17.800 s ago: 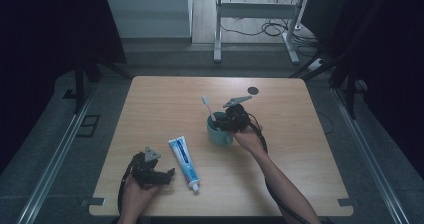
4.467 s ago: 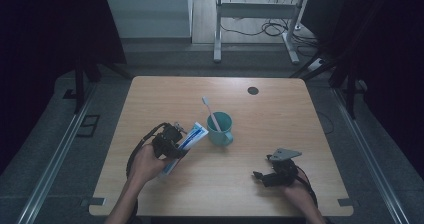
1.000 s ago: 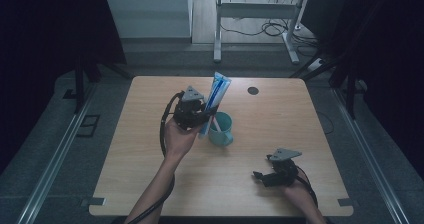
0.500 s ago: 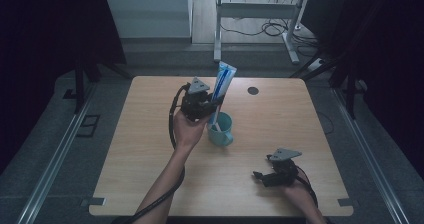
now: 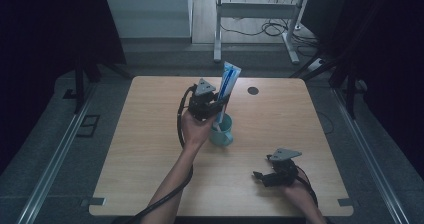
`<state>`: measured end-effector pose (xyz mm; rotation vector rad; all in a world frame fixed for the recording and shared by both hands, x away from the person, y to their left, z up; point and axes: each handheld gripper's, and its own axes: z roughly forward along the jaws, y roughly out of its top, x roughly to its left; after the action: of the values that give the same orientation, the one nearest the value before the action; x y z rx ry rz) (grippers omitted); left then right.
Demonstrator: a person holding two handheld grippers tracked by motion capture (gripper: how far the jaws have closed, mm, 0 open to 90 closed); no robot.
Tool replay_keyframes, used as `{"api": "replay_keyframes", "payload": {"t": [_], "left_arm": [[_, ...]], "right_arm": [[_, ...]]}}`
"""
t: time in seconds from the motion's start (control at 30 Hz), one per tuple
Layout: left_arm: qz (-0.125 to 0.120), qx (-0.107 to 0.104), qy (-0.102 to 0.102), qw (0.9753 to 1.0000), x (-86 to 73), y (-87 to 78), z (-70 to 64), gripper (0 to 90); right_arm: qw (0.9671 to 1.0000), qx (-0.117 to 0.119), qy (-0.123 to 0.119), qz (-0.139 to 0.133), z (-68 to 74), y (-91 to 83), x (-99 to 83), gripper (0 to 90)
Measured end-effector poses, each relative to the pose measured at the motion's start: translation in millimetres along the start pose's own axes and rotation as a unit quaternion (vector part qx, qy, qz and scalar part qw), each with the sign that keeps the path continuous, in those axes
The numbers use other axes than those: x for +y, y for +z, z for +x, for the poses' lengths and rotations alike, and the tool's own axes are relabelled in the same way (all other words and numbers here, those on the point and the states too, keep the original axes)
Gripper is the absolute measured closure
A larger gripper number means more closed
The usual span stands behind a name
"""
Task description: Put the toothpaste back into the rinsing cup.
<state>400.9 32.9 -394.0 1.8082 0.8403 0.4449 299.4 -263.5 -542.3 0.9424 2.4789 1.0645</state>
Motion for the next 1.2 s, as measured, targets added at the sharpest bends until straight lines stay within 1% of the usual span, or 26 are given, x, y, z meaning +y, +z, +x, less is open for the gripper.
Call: {"api": "replay_keyframes", "payload": {"t": [0.03,0.13,0.2,0.4,0.57,1.03,1.07,1.2], "left_arm": [[-0.001,0.0,0.003,1.0,-1.7,1.4,0.2,71.8],[-0.004,0.0,0.002,1.0,-6.5,5.8,-0.3,71.7],[-0.003,0.001,0.0,1.0,-9.4,8.6,-0.5,71.7],[0.003,0.006,0.007,1.0,-18.9,15.5,-2.3,71.7],[0.004,0.008,-0.003,1.0,-29.3,19.2,-1.7,71.7],[0.012,0.017,-0.006,0.9998,-50.0,23.8,-1.8,71.4],[0.012,0.016,-0.009,0.9998,-51.4,24.3,-1.8,71.4],[0.012,0.019,-0.012,0.9997,-56.5,26.1,-1.5,71.3]], "right_arm": [[1.0,0.0,0.0,0.0,0.0,0.0,0.0,13.8],[1.0,0.0,0.0,0.0,0.0,0.0,0.0,13.8],[1.0,0.0,0.0,0.0,0.0,0.0,0.0,13.8],[1.0,0.0,0.0,0.0,0.0,0.0,0.0,13.8],[1.0,0.001,0.0,0.0,0.0,0.0,0.0,13.8],[1.0,0.0,0.001,0.0,0.0,0.1,0.0,13.8],[1.0,0.0,0.001,-0.001,0.0,0.1,0.0,13.8],[1.0,0.0,0.001,0.0,0.1,0.0,0.0,13.8]]}}
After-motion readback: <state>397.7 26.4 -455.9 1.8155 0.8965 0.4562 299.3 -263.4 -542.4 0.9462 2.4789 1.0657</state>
